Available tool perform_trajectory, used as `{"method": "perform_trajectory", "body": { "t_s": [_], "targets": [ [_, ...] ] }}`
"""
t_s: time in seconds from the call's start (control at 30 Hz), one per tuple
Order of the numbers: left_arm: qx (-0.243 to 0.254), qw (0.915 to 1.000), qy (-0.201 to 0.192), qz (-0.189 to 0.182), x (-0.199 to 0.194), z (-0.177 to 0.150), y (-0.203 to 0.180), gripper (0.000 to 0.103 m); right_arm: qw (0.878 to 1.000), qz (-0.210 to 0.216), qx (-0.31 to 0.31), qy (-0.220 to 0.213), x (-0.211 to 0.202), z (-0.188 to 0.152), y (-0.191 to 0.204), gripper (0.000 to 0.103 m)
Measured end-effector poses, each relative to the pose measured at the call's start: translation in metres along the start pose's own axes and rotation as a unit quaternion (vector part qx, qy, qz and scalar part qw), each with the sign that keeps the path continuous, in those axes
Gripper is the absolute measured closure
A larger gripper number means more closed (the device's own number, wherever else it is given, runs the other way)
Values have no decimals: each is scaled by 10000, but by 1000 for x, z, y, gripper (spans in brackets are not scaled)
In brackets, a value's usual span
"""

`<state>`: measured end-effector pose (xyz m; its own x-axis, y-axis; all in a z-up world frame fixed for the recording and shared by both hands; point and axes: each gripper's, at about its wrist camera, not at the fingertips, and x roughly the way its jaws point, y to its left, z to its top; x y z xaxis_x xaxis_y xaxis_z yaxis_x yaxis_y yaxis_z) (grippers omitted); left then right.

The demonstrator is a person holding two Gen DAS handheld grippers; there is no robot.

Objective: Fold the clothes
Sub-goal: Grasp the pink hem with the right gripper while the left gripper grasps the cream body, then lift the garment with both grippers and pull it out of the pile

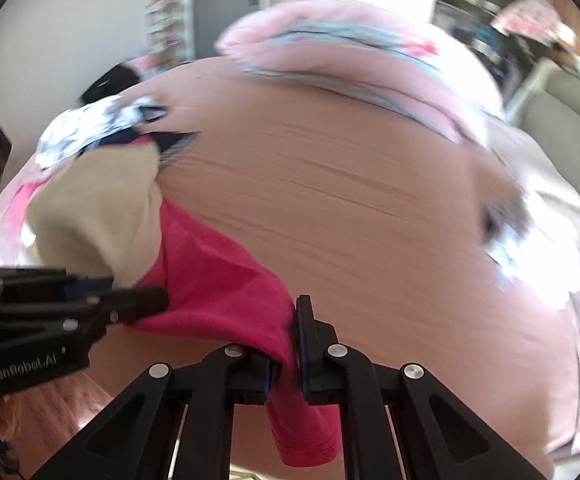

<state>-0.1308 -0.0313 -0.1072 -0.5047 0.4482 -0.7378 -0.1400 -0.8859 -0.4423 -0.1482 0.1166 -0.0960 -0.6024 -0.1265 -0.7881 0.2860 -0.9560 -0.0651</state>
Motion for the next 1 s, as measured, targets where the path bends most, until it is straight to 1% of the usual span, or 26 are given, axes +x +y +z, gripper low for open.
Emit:
{"method": "perform_trajectory", "body": {
  "t_s": [0.07,0.13,0.2,0.27,0.3,0.33,0.37,0.4,0.43,0.47,0.5,0.53,0.57,0.6,0.63,0.67,0.7,0.73,0.77,0.83,0.87,0.97,1.0],
  "targets": [
    [195,9996,128,-163,14,2,-35,89,9995,-151,264,3,-11,-6,-29,96],
    [381,9987,144,-300,21,6,-66,88,9981,-335,519,-35,-24,-11,-57,96],
    [470,9972,134,-565,24,12,-97,88,9957,-536,740,-141,-38,-10,-84,96],
    [475,9966,110,-662,28,18,-115,88,9945,-644,796,-238,-50,-8,-103,96],
    [381,9970,165,-656,31,19,-115,88,9946,-632,804,-160,-50,-7,-108,95],
    [287,9972,221,-650,34,19,-115,87,9947,-619,813,-82,-50,-5,-113,91],
    [155,9965,350,-748,36,17,-109,87,9948,-605,815,11,-49,-5,-117,90],
    [23,9953,479,-846,39,16,-104,83,9950,-585,795,158,-44,-7,-119,84],
    [-88,9936,591,-954,38,11,-94,73,9949,-567,779,286,-40,-10,-120,79],
    [-193,9931,614,-979,29,5,-78,65,9948,-542,785,346,-37,-15,-121,77],
    [-299,9925,637,-1002,20,-2,-63,53,9945,-488,838,401,-34,-22,-123,71],
    [-381,9930,608,-942,10,-7,-50,51,9936,-475,922,445,-35,-30,-127,65],
    [-463,9934,577,-880,0,-13,-37,51,9926,-462,1006,490,-36,-39,-131,65],
    [-560,9949,490,-684,-12,-19,-22,51,9913,-470,1110,528,-36,-46,-136,65],
    [-708,9951,390,-575,-23,-25,-6,51,9887,-554,1284,546,-35,-49,-143,65],
    [-936,9937,292,-545,-33,-30,12,51,9855,-636,1472,563,-34,-51,-150,65],
    [-1118,9927,233,-376,-37,-32,24,51,9817,-701,1678,569,-33,-52,-155,65],
    [-1298,9912,174,-206,-40,-34,37,51,9805,-700,1757,540,-33,-51,-157,65],
    [-1424,9897,121,123,-44,-35,49,51,9818,-635,1718,510,-31,-48,-153,65],
    [-1494,9879,-13,420,-49,-36,61,51,9865,-515,1468,520,-26,-38,-137,64],
    [-1520,9870,-105,513,-52,-36,63,51,9898,-416,1288,452,-27,-32,-127,64],
    [-1522,9859,-469,510,-62,-27,66,51,9959,-108,885,125,-30,-19,-90,63],
    [-1522,9853,-590,509,-65,-24,67,51,9960,-34,887,41,-29,-14,-84,59]
  ]
}}
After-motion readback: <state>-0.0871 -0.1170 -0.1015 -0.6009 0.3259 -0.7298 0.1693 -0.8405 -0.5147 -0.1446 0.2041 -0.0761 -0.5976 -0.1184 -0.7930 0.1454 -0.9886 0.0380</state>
